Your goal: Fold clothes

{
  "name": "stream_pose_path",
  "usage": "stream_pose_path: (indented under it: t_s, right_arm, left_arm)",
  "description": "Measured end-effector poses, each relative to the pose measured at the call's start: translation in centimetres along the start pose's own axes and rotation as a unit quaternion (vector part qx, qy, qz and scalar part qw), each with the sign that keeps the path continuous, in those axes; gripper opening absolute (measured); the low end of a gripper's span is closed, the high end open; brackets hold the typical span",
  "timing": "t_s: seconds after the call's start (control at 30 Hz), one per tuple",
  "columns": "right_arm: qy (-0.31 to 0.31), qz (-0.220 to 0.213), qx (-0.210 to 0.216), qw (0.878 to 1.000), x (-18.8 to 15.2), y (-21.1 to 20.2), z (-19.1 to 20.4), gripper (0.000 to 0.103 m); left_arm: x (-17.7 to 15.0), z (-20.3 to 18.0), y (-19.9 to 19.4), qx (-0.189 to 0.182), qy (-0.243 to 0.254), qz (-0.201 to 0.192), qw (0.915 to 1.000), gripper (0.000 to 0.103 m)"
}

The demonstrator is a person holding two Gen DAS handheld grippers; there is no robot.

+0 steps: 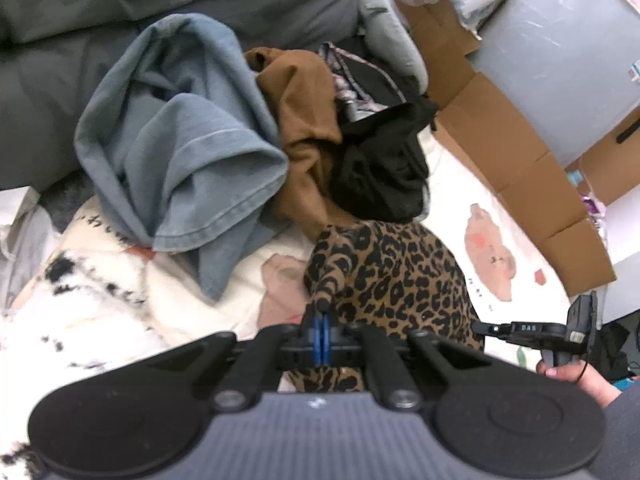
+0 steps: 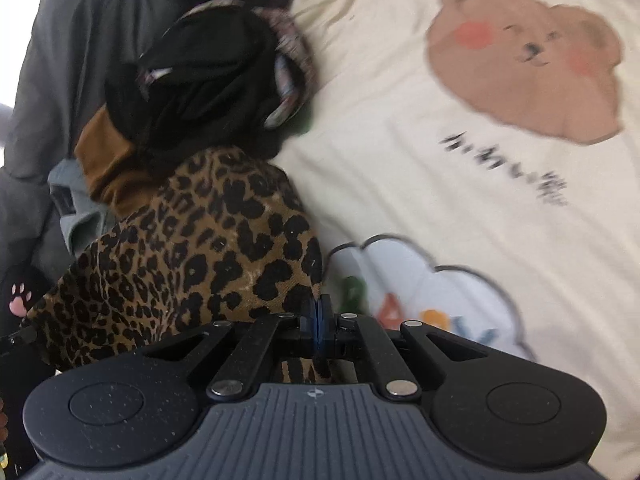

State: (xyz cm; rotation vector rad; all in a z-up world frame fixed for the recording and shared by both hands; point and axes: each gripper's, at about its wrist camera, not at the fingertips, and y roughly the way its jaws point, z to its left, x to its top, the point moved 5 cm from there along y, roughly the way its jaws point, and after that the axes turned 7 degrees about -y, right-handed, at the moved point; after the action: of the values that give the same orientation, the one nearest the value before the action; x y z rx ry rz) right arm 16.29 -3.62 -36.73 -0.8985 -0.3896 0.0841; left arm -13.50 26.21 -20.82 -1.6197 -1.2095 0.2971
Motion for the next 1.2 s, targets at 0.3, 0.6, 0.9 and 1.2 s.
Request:
stream_pose_path:
  t_s: [0.3, 0.6, 0.9, 1.2]
  right_arm:
    - [0.004, 0.001, -0.080, 0.997, 0.6, -5.3, -2.6, 0.000]
    - [0.037, -0.008, -0.186, 0.982, 1.9, -9.9, -5.8, 0.005]
    - [-0.002, -0.054, -0.017, 0.998, 4.4, -10.9, 1.5, 0.065]
    - [0.048, -0.043, 0.075, 0.995, 6.5, -7.7, 4.9, 0.079]
  left_arm:
    - [1.4, -5.9, -0.7, -0.091, 0.013, -0.026, 0.9955, 0.002]
    - [1.5, -13.3, -0.9, -0.177, 0.064, -0.020, 0.9818, 0.001]
    - [1.0, -15.7, 0.8, -0.207, 0.078, -0.003, 0.9752, 0.001]
    - [-2.3, -16.4, 1.6, -0.210, 0.132, 0.050, 0.9674, 0.001]
